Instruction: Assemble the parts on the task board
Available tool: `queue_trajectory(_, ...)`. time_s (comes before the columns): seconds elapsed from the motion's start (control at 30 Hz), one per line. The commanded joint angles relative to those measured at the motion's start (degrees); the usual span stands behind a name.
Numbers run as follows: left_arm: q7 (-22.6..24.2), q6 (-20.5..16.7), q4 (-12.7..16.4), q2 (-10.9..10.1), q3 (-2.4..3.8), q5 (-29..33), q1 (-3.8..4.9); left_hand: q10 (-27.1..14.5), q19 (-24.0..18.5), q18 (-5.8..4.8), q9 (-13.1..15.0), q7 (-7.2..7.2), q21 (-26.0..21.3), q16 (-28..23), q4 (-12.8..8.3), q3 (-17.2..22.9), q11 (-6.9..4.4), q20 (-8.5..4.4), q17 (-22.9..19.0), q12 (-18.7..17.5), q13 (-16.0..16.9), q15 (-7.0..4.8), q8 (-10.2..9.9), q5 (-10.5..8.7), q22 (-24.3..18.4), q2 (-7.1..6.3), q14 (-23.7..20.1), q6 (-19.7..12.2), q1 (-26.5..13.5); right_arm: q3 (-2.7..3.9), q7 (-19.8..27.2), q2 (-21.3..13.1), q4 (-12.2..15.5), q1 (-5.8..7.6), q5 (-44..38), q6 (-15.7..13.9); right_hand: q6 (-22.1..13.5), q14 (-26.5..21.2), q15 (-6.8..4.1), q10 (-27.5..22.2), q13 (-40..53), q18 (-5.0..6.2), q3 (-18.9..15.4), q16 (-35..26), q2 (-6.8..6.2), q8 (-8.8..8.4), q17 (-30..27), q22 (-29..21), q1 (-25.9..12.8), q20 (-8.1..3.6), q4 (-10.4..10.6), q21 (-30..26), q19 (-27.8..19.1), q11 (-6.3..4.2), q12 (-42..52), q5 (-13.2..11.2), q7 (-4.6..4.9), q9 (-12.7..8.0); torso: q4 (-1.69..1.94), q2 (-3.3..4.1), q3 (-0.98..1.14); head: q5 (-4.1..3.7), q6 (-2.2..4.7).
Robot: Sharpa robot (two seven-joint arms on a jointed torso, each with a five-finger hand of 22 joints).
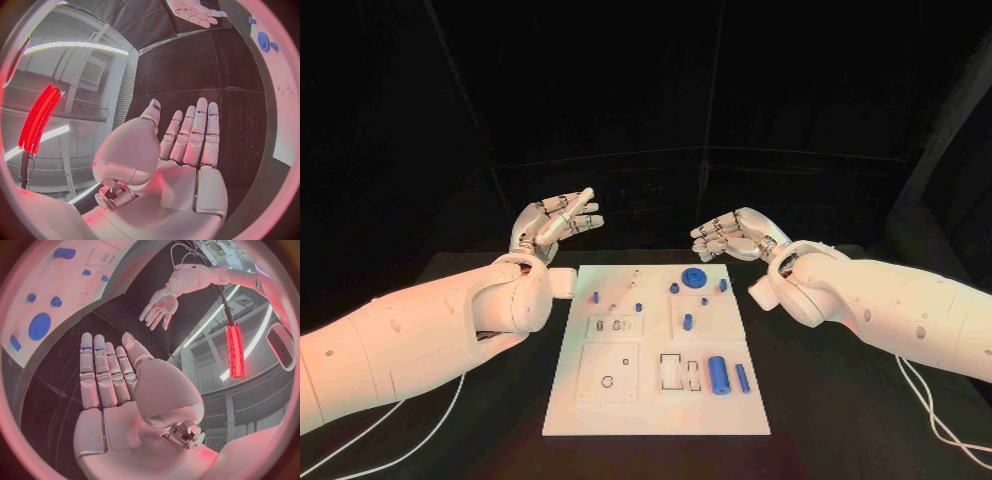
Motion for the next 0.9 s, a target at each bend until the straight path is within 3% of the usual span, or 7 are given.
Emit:
queue_trajectory(0.03, -0.33, 3.57, 1.18, -0.27, -0.03, -0.99, 0.05, 2.18, 1.59, 0.48, -0.09, 0.53, 0.16, -0.01, -0.55, 0.1, -0.75, -0.62, 0.38, 0.44, -0.05, -0.64, 0.66, 0.14, -0.18, 0.1, 1.65, 2.16, 0.8, 0.06, -4.47, 0.31, -0.26, 0.72, -13.61, -0.64, 5.24, 10.76, -3.49, 8.87, 0.58, 0.66, 1.4, 2.92, -1.81, 0.07, 1.99, 3.66, 1.17, -3.48, -0.17, 7.35, 6.43, -2.62, 0.7, 2.18, -1.76, 0.21, 0.39, 1.59, 0.0, -0.28, 0.53)
queue_trajectory(0.13, -0.61, 3.67, 2.65, -0.81, -0.09, -1.24, 0.03, 3.62, 2.76, 0.45, -0.38, 0.16, 0.01, -0.27, -0.99, 0.22, -1.17, -1.01, 0.75, 0.34, -0.2, -1.05, 0.72, 0.14, -0.5, -0.01, 2.86, 3.23, 1.2, 0.09, -6.24, 0.71, -0.53, 1.66, -18.5, -0.36, 6.65, 15.48, -5.03, 11.77, 0.74, 0.58, 1.67, 5.35, -2.46, 0.04, 4.03, 6.09, 0.86, -4.99, -0.09, 11.63, 9.0, -3.84, 0.86, 2.77, -2.85, 0.16, 0.68, 2.57, -0.11, -0.43, 1.01)
queue_trajectory(0.2, -0.78, 3.69, 3.9, -1.28, -0.12, -1.32, -0.03, 4.38, 3.4, 0.45, -0.51, -0.01, -0.07, -0.39, -1.18, 0.28, -1.38, -1.21, 1.03, 0.24, -0.23, -1.26, 0.66, 0.14, -0.67, -0.03, 3.56, 3.69, 1.35, 0.09, -7.52, 1.01, -0.67, 2.25, -21.52, 0.23, 6.86, 17.88, -5.49, 12.3, 0.69, 0.62, 1.64, 6.94, -2.82, -0.21, 5.29, 7.19, 0.21, -5.5, 0.0, 13.54, 10.04, -4.28, 0.49, 2.54, -3.01, 0.09, 0.79, 3.03, -0.18, -0.46, 1.03)
queue_trajectory(0.27, -0.89, 3.78, 5.83, -2.04, -0.13, -1.39, -0.16, 4.95, 3.85, 0.46, -0.57, -0.13, -0.17, -0.5, -1.37, 0.31, -1.53, -1.35, 1.27, 0.16, -0.23, -1.42, 0.57, 0.13, -0.82, -0.1, 4.07, 3.98, 1.49, 0.1, -9.34, 1.39, -0.83, 2.89, -25.82, 1.28, 6.98, 19.0, -6.14, 12.66, 0.56, 0.53, 1.61, 10.91, -3.43, -0.78, 8.21, 9.01, -0.92, -6.11, -0.14, 16.7, 11.62, -4.64, -0.44, 2.1, -3.32, 0.04, 0.99, 3.82, -0.41, -0.73, 1.16)
queue_trajectory(0.37, -1.08, 3.86, 8.01, -2.95, -0.14, -1.43, -0.26, 5.07, 3.96, 0.45, -0.59, -0.17, -0.21, -0.55, -1.49, 0.36, -1.57, -1.39, 1.34, 0.1, -0.23, -1.45, 0.51, 0.13, -0.87, -0.12, 4.17, 4.02, 1.61, 0.11, -11.76, 1.9, -0.99, 3.53, -31.56, 2.88, 7.04, 18.77, -6.18, 12.3, 0.48, 0.47, 1.9, 15.6, -4.02, -1.25, 11.61, 10.74, -1.5, -6.37, -0.09, 19.47, 11.82, -4.68, -1.49, 1.99, -3.2, 0.04, 1.31, 4.52, -0.65, -0.97, 1.15)
queue_trajectory(0.63, -1.58, 4.11, 10.98, -4.46, -0.15, -1.46, -0.59, 4.79, 3.97, 0.37, -0.7, 0.13, -0.67, -1.23, -1.76, 0.35, -1.32, -1.32, 1.46, -0.51, -0.38, -1.26, 0.04, 0.12, -1.22, -0.28, 3.88, 3.74, 1.67, 0.14, -17.44, 3.45, -1.43, 4.23, -42.36, 6.27, 5.97, 18.86, -5.64, 4.2, 0.21, 0.53, 1.94, 22.6, -5.78, -1.42, 16.66, 13.82, -2.54, -6.11, 0.03, 24.36, 11.6, -3.75, -1.65, 1.29, -3.31, 0.01, 1.99, 5.91, -0.76, -1.46, 1.04)
queue_trajectory(0.9, -1.8, 4.55, 11.97, -4.79, -0.16, -1.46, -0.82, 4.77, 3.97, 0.37, -0.7, 0.14, -0.72, -1.29, -1.79, 0.36, -1.3, -1.31, 1.48, -0.57, -0.39, -1.25, 0.0, 0.12, -1.26, -0.29, 3.86, 3.73, 1.68, 0.16, -20.18, 5.01, -2.34, 4.43, -47.92, 8.92, 4.59, 17.68, -5.72, 2.14, 0.3, 0.57, 1.9, 29.47, -5.85, -1.35, 21.54, 17.34, -2.73, -5.78, 0.06, 29.72, 10.04, -3.65, 0.2, 0.99, -3.62, 0.06, 2.2, 6.78, -0.91, -1.73, 1.88)
